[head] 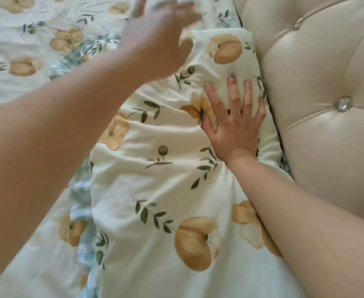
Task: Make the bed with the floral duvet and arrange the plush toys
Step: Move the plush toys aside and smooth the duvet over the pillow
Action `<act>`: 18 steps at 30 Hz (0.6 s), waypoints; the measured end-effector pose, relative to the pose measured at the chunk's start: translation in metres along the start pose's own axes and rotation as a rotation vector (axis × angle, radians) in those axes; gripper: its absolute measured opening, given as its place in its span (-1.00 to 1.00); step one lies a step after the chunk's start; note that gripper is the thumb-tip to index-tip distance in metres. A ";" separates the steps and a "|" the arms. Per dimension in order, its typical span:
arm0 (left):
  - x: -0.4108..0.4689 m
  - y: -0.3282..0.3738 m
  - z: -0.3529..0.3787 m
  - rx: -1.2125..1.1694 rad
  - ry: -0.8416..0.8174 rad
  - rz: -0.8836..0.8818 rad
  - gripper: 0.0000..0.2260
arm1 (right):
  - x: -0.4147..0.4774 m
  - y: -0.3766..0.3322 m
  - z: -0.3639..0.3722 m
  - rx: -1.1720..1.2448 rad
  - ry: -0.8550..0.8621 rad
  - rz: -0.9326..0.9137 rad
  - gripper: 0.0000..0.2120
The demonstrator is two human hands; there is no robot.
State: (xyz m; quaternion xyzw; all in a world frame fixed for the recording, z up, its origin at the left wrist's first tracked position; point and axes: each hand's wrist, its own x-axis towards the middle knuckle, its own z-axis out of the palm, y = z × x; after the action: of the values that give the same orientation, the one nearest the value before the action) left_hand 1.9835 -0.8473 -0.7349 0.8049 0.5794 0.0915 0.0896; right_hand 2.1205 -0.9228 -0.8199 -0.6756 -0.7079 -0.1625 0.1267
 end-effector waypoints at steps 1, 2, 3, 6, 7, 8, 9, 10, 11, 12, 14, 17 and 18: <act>-0.021 0.018 0.000 0.027 0.060 -0.082 -0.62 | -0.001 0.000 0.000 -0.004 -0.019 0.009 -0.47; -0.042 0.017 -0.001 0.053 0.075 -0.168 -0.62 | -0.001 -0.001 -0.001 -0.006 -0.030 0.010 -0.46; -0.064 0.005 0.003 0.152 0.132 -0.177 -0.58 | -0.002 -0.002 -0.001 -0.006 -0.032 0.010 -0.46; -0.107 -0.044 0.038 0.134 -0.014 -0.103 -0.49 | -0.005 0.000 0.000 -0.002 -0.036 0.007 -0.47; -0.108 -0.056 0.038 0.152 -0.006 -0.143 -0.49 | -0.004 0.000 -0.001 -0.010 -0.049 0.005 -0.47; -0.100 -0.046 0.054 0.117 0.002 -0.166 -0.49 | -0.003 0.000 -0.003 -0.019 -0.066 0.004 -0.47; -0.099 -0.049 0.058 0.133 0.036 -0.169 -0.49 | -0.002 -0.003 -0.006 -0.025 -0.095 0.001 -0.47; -0.099 -0.043 0.064 0.147 0.048 -0.158 -0.49 | -0.001 -0.006 -0.010 -0.025 -0.136 -0.006 -0.48; -0.100 -0.038 0.066 0.166 0.054 -0.166 -0.50 | -0.001 -0.008 -0.015 -0.022 -0.167 -0.007 -0.47; -0.098 -0.043 0.064 0.171 0.056 -0.167 -0.50 | 0.002 -0.009 -0.026 0.007 -0.181 0.002 -0.47; -0.096 -0.052 0.065 0.189 0.036 -0.172 -0.50 | 0.013 -0.014 -0.067 0.119 -0.151 0.060 -0.42; -0.098 -0.048 0.067 0.206 0.009 -0.155 -0.50 | 0.003 -0.018 -0.136 0.278 0.336 0.122 -0.43; -0.096 -0.048 0.064 0.188 0.007 -0.160 -0.51 | -0.009 -0.017 -0.139 0.338 0.316 0.092 -0.43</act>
State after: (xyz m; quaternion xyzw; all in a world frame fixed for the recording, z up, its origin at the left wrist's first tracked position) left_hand 1.9252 -0.9261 -0.8129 0.7606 0.6482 0.0323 0.0188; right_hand 2.0980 -0.9868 -0.6973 -0.6425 -0.6648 -0.1398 0.3545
